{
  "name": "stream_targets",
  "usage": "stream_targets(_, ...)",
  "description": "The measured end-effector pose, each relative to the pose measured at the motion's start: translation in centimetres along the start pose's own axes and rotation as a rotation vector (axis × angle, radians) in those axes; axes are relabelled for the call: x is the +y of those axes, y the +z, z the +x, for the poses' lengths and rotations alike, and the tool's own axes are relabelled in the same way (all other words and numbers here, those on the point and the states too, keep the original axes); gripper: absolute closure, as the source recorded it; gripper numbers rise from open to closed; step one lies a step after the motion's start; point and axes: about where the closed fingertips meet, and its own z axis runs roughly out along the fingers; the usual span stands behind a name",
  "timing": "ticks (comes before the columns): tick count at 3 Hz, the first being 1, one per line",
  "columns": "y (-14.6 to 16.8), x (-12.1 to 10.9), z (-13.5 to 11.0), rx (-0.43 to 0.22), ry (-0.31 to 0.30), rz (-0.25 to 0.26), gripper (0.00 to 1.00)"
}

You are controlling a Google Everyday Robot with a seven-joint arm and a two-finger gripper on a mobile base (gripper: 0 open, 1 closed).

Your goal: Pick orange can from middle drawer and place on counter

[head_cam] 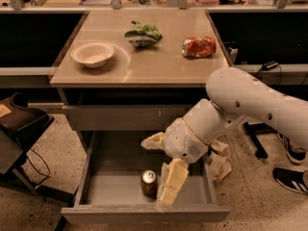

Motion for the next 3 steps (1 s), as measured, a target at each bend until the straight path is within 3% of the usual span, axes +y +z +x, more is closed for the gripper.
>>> stream_targets(1, 0.2, -1.7, 0.7, -0.063, 0.004, 0.079, 0.00)
stream_targets(2, -0.5, -3.2, 2.0, -0.188, 0.060, 0.250, 0.00)
stream_targets(3, -1.9, -4.9, 2.3, -0.209, 0.081, 0.351, 0.00)
